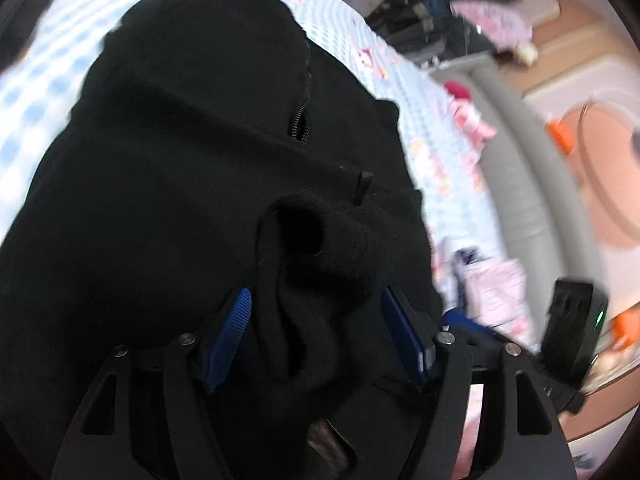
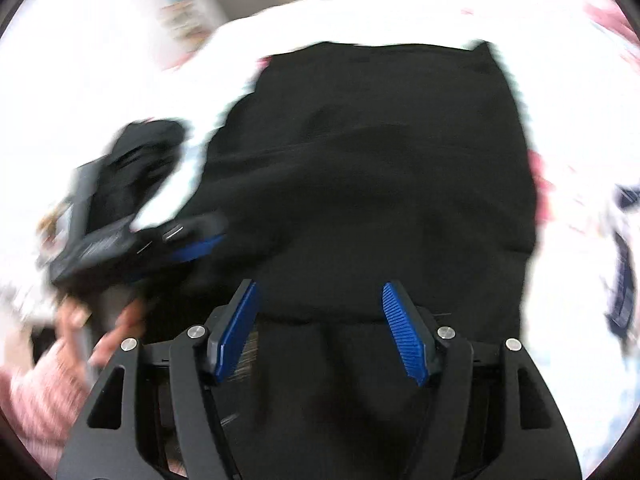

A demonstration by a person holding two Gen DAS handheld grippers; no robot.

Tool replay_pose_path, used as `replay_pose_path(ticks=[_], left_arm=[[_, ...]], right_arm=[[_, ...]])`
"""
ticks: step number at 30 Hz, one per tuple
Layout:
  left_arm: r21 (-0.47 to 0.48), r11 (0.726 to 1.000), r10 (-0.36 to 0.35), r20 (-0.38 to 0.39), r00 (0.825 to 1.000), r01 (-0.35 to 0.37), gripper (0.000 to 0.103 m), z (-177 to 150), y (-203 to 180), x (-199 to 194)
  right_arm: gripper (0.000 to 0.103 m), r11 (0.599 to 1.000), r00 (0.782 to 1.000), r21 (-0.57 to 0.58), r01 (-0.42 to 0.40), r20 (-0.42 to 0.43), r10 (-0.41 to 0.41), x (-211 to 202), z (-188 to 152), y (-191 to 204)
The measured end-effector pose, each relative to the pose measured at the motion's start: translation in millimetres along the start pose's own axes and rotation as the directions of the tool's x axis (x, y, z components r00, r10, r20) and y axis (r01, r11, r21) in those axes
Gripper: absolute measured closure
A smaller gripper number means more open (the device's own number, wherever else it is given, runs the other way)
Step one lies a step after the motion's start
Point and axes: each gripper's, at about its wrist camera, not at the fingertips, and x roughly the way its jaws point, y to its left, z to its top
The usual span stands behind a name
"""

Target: Fold clothes

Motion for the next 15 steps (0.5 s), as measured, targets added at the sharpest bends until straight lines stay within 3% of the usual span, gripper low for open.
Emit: replay_pose_path(ticks=[1,2,4,8,10,12,13,14,15], left_arm=[[0.046,0.998,0.041,0.004,0.999,-0.041,0.078,0.9,-7.7,-1.4],[0.101,0.99,0.093,0.017,0.995,-0.094,0.091,2.2,-17.8,-2.7],[0.145,0.98,0.127,0.061,0.99,-0.135,0.091,7.1,-28.5,-16.7],[0.099,0.974,0.186,0.158,0.97,-0.203,0.091,7.4,-17.5,-75.6],[0.068,0.961,0.257,0.13,0.958,-0.267,0.09,8.2,4.3,-80.5],[0.028,0.957,0.29,-0.013,0.957,-0.29,0.084,9.4,38.0,-68.0],[0.002,0.957,0.29,-0.066,0.955,-0.29,0.075,10.3,49.9,-64.5],[-0.027,0.955,0.292,-0.075,0.953,-0.295,0.065,11.6,58.3,-69.9],[-0.039,0.951,0.307,-0.021,0.952,-0.307,0.061,12.6,58.0,-84.7]], right_arm=[[0.037,0.999,1.0,0.026,0.019,0.002,-0.019,3.8,3.6,-4.3],[0.037,0.998,1.0,0.052,0.025,0.007,-0.025,6.1,6.6,-10.8],[0.037,0.997,1.0,0.07,0.019,0.011,-0.02,9.6,13.5,-12.4],[0.037,0.996,0.995,-0.048,0.078,0.073,-0.075,6.3,27.5,10.1],[0.036,0.99,0.99,-0.109,0.086,0.118,-0.073,6.5,33.1,26.3],[0.035,0.989,0.991,-0.129,0.071,0.118,-0.056,10.1,29.6,28.4],[0.035,0.988,0.993,-0.133,0.078,0.095,-0.066,16.9,29.7,29.3],[0.036,0.987,0.995,-0.137,0.086,0.07,-0.077,23.8,30.0,30.3],[0.037,0.984,0.994,-0.15,0.095,0.067,-0.086,26.0,31.4,33.4]])
